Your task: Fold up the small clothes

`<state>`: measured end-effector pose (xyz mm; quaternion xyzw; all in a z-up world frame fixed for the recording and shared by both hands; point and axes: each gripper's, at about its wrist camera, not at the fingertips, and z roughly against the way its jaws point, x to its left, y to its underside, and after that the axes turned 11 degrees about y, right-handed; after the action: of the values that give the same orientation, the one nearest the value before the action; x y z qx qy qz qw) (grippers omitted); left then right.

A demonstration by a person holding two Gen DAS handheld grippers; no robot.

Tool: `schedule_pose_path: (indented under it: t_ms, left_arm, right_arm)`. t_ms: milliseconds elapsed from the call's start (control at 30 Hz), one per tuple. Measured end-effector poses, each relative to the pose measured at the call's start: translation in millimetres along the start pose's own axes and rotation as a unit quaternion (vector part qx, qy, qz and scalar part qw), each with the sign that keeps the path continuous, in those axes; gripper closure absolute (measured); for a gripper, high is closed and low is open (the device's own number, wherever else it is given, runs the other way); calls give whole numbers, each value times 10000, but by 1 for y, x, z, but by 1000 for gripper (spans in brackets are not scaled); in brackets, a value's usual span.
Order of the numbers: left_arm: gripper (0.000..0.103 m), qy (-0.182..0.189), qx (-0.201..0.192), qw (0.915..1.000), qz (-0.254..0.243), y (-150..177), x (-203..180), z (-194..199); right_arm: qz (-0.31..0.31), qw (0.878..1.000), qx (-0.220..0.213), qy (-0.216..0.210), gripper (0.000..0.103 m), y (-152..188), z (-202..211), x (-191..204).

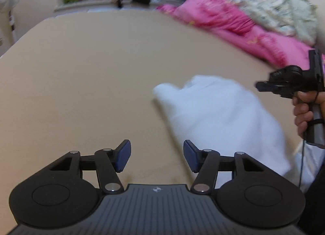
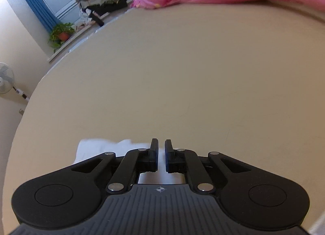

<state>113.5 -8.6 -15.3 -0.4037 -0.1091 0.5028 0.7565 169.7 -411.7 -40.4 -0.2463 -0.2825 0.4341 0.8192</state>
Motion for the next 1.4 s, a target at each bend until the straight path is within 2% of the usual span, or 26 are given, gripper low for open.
schedule_pose_path:
  t_ms: [33,100,133,200,233,267,300,333,367,400,467,500,533,600,733,833,900,1067,1200,1267,1300,1333,1400]
  left_arm:
    - [41,158,-77,9998,-99,1,-7,1]
    - [45,513,-160,9978,-389,5,-22,3]
    - [48,613,-120,9966,-538,8,-31,1]
    - [55,786,170,9940,-742,16,-40,-9]
    - [58,824,466,9918,-860,20,-45,-18]
    - [58,704,973,9871,-1057,29,-50,-33]
    - [58,559,1334,9822,-1199,37,-52,-44]
    - [57,474,1577,9779,-1291,45,-52,-51]
    - [57,487,1520,9787,-1292,45,-53,-49]
    - [56,551,1446,9801,-1242,40,-53,-46]
    - [39,741,1187,9865,-852,29,-44,-38]
    - [23,766,1025,9902,-558,23,-37,-36]
    - [18,725,888,9929,-323,18,-31,-36]
    - [18,644,711,9953,152,9,-16,-41]
    - [18,762,759,9894,975,0,7,-60]
    - [18,785,809,9863,1208,-3,14,-73]
    - [18,874,819,9842,1305,-5,17,-78]
    - [18,1039,868,9784,1565,-11,29,-95]
    - [18,1195,832,9746,1702,-13,26,-115]
    - [27,1267,794,9747,1659,-12,21,-121]
    - [36,1197,766,9761,1646,-13,19,-123]
    - [51,1180,755,9769,1615,-14,17,-123]
    - [71,1210,704,9779,1550,-21,15,-117]
  right_arm:
    - [106,9997,-173,-143,82,-1,12,1]
    - [349,9974,-337,-532,66,2,32,3]
    - [522,9946,-249,-857,63,4,39,5]
    - [943,9836,259,-1516,62,14,42,11]
    - [1200,9793,465,-1565,61,20,40,15]
    - [1555,9762,672,-1351,61,28,35,19]
    - [1968,9725,933,-827,61,39,24,22]
    - [2156,9689,1161,-370,50,46,13,20]
    - [2012,9699,1350,-220,41,47,7,12]
    - [1669,9756,1403,-271,39,42,7,4]
    - [1201,9852,1152,-418,40,29,16,-8]
    - [1078,9887,978,-361,40,25,20,-11]
    - [967,9906,911,-321,39,24,22,-14]
    - [702,9904,1113,-426,38,23,14,-18]
    - [584,9816,1751,-495,30,38,-8,-6]
    - [640,9810,1767,-486,23,42,-12,0]
    - [664,9813,1739,-484,22,42,-11,4]
    - [805,9820,1636,-492,25,50,-18,17]
    - [817,9817,1591,-660,50,54,-15,21]
    - [745,9820,1579,-717,58,52,-12,17]
    - [665,9824,1575,-756,63,51,-11,15]
    - [588,9828,1560,-789,66,50,-9,13]
    - [523,9839,1480,-853,69,50,-6,13]
